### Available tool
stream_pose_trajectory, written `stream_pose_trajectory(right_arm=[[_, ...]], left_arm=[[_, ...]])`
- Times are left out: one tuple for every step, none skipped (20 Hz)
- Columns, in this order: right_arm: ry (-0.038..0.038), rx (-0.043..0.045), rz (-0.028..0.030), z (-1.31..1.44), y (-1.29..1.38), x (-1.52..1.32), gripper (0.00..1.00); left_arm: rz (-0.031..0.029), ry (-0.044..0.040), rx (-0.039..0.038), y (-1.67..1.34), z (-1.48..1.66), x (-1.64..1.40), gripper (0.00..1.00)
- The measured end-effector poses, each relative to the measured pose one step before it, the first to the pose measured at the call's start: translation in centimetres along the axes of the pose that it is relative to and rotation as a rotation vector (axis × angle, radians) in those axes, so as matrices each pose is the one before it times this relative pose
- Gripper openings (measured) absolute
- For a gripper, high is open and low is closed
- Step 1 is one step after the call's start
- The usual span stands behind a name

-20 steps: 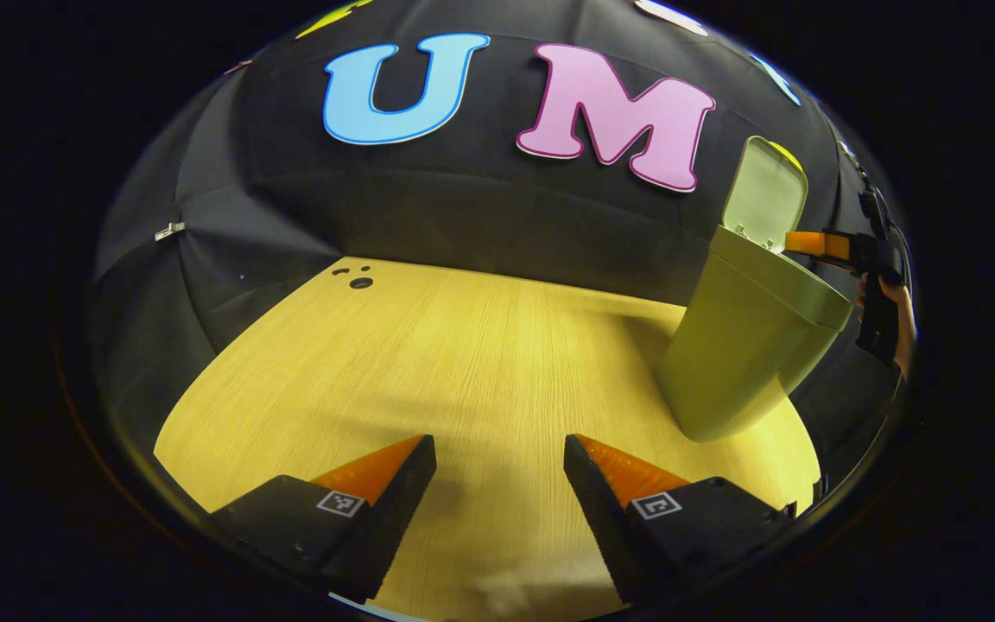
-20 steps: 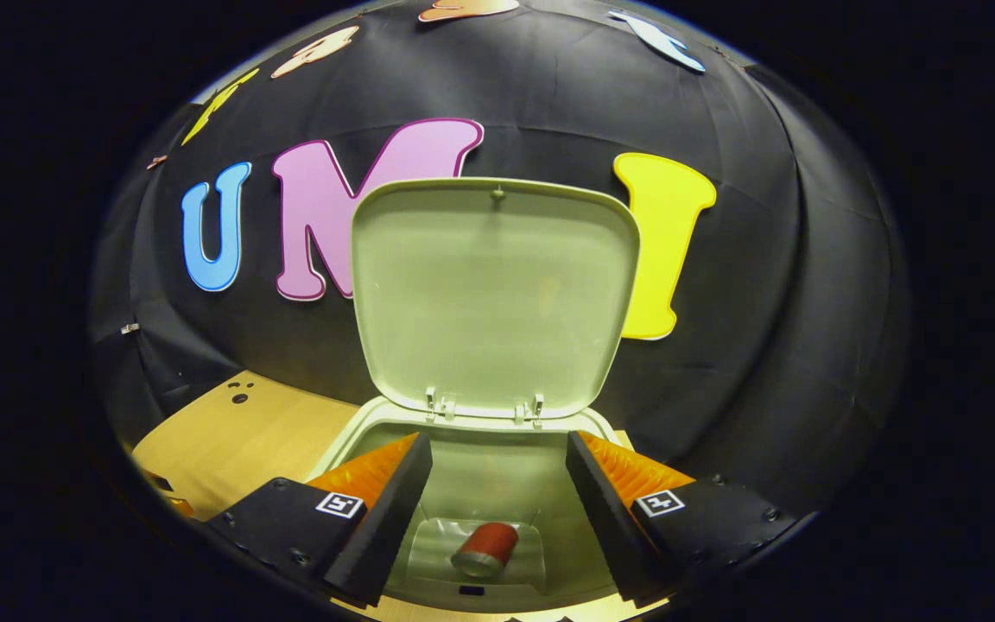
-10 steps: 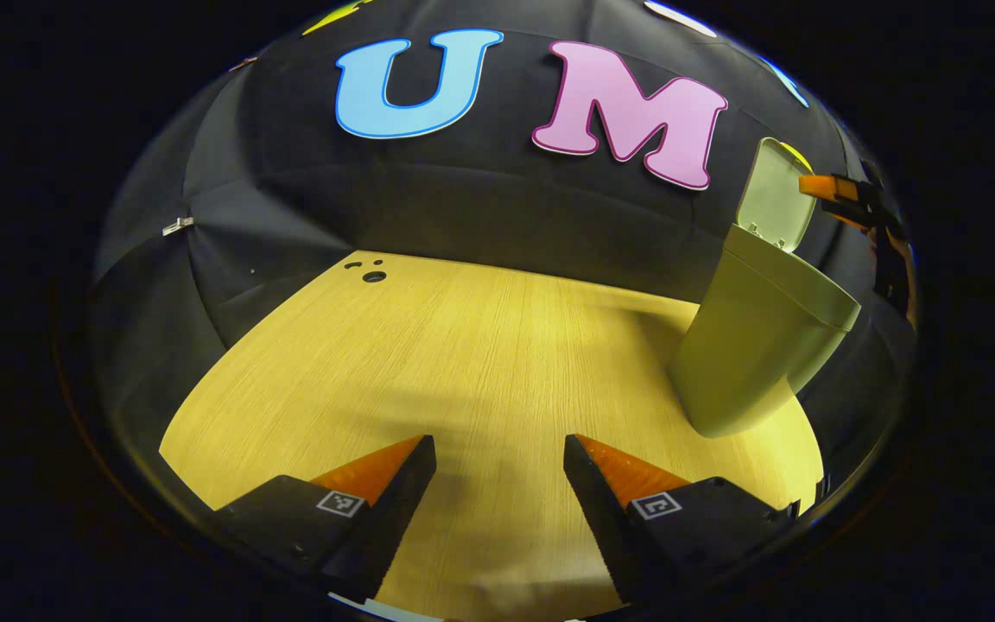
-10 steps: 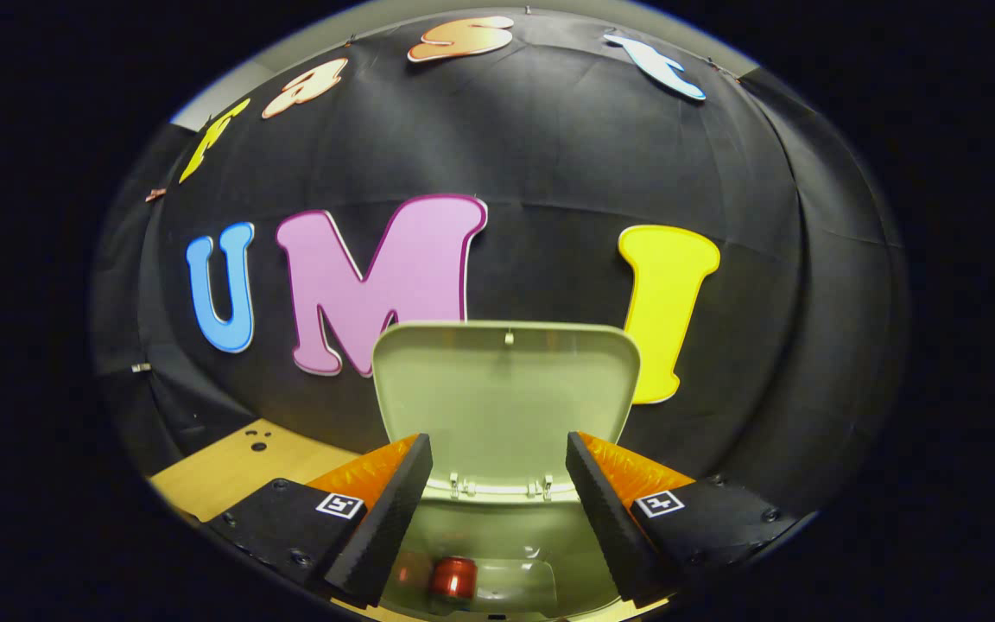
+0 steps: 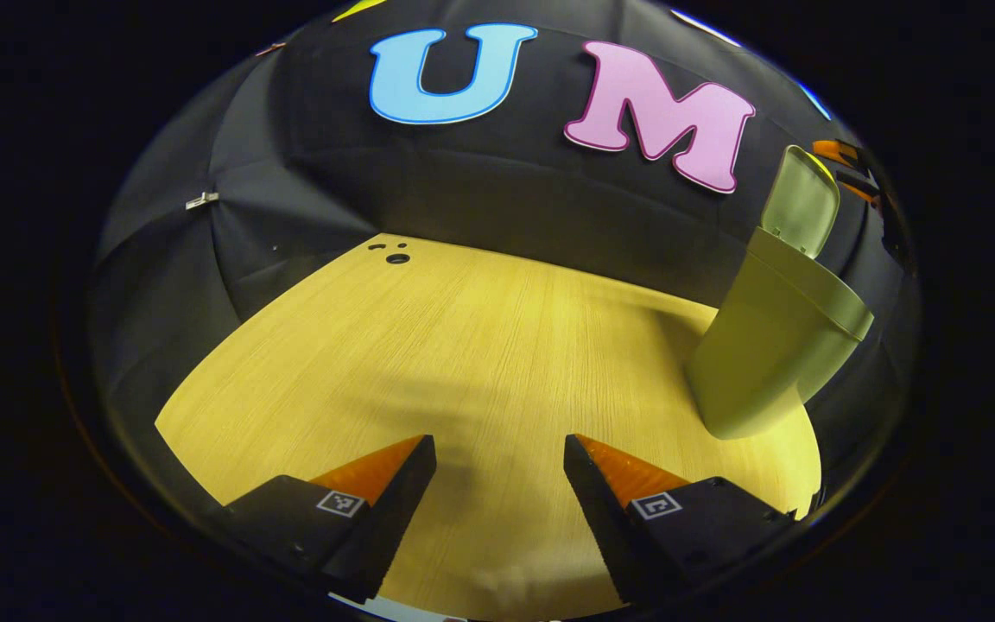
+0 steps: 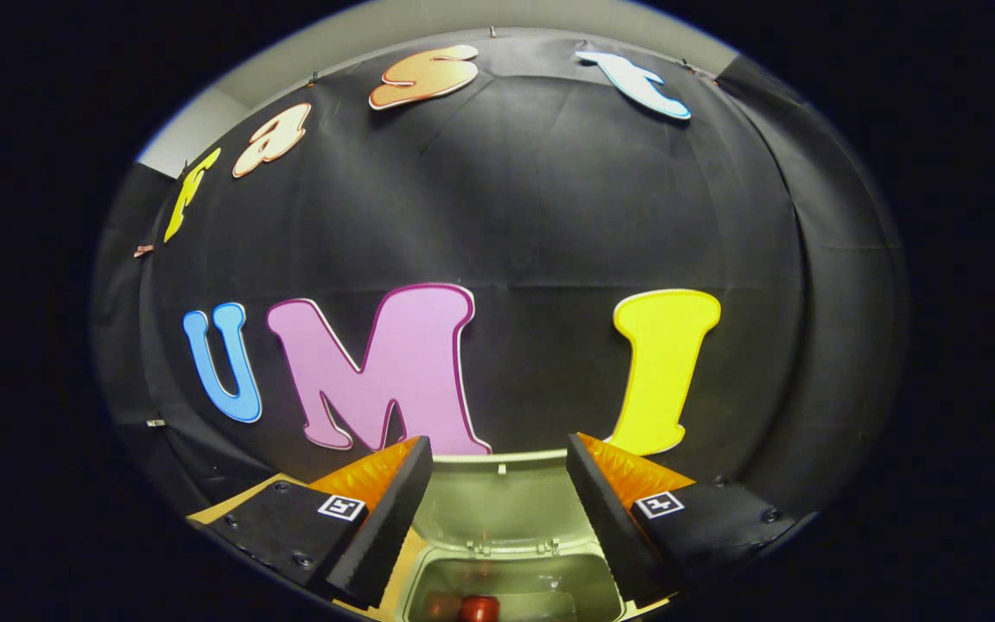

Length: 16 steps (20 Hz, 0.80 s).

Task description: Press the lid of the desktop garbage bin to open it, pick up the crumpled paper on the desktop and throw it into the bin, then pick up the pop can on the desktop and drop it into the bin, and finally close the garbage bin lid.

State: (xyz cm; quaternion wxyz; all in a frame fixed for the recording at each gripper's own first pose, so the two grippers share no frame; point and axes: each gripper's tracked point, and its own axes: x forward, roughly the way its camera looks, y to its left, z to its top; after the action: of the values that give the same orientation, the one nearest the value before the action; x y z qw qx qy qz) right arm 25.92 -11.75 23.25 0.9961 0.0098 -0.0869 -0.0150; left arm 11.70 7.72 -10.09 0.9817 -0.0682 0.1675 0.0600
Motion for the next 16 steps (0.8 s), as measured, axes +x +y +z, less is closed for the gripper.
stream_pose_trajectory(right_arm=[[0.00171,-0.00375,-0.00432,0.398,-0.053,0.465,0.97],[0.00132,0.0019,0.00515,-0.567,0.321,1.232,0.97],[-0.00113,0.00114,0.00319,0.262,0.176,0.541,0.97],[0.00422,-0.00753,-0.00048,-0.047,-0.008,0.701,0.97],[0.01247,-0.01177,-0.00166,-0.158,-0.022,0.577,0.97],[0.01103,-0.0102,0.00598,-0.076,0.245,0.499,0.97],[0.00868,-0.00528,0.00447,0.012,0.195,0.499,0.97],[0.00627,-0.00206,0.00378,-0.066,0.106,0.435,0.97],[0.00561,0.00204,0.00085,0.001,0.056,0.309,0.97],[0.00839,0.00602,0.00137,-0.231,0.111,0.272,0.97],[0.01383,0.00421,0.0014,-0.427,0.041,0.134,0.97],[0.02236,-0.00626,-0.00222,-0.754,-0.064,0.103,0.97],[0.02406,-0.01479,-0.00531,-0.671,-0.2,0.015,0.98],[0.02186,-0.01214,0.003,-0.652,0.031,-0.066,0.98],[-0.00685,0.00683,0.0006,0.23,0.16,-0.207,0.98],[0.00522,-0.00336,0.00042,-0.128,-0.133,-0.174,0.99]], left_arm=[[0.00553,0.00117,-0.00498,0.099,-0.156,0.094,0.96],[0.00571,-0.00113,-0.0039,0.056,-0.073,0.01,0.96],[0.00641,0.00068,-0.00398,0.118,-0.112,0.104,0.96],[0.00649,0.00207,-0.00451,0.196,-0.22,0.057,0.96],[0.00827,0.00317,-0.00543,0.096,-0.168,-0.005,0.96],[0.00706,0.00027,-0.00673,0.187,-0.116,0.013,0.96],[0.00472,-0.00222,-0.0072,0.145,-0.029,-0.121,0.96],[0.00631,0.00056,-0.00709,0.146,-0.103,-0.037,0.96],[0.00353,0.00104,-0.00747,0.077,-0.044,-0.093,0.96],[0.00274,-0.00053,-0.00628,0.139,-0.045,-0.108,0.96],[0.00297,-0.00001,-0.00322,0.092,0.039,0.006,0.96],[0.00116,0.0004,-0.00163,0.147,-0.063,0.058,0.96],[-0.00074,-0.00239,0.0007,0.036,0.143,-0.027,0.96],[-0.00177,-0.00689,0.00379,-0.039,0.168,-0.035,0.96],[-0.00021,-0.00854,0.00632,0.111,0.197,-0.203,0.96],[-0.00025,-0.00526,0.00522,0.082,0.095,-0.21,0.96]])
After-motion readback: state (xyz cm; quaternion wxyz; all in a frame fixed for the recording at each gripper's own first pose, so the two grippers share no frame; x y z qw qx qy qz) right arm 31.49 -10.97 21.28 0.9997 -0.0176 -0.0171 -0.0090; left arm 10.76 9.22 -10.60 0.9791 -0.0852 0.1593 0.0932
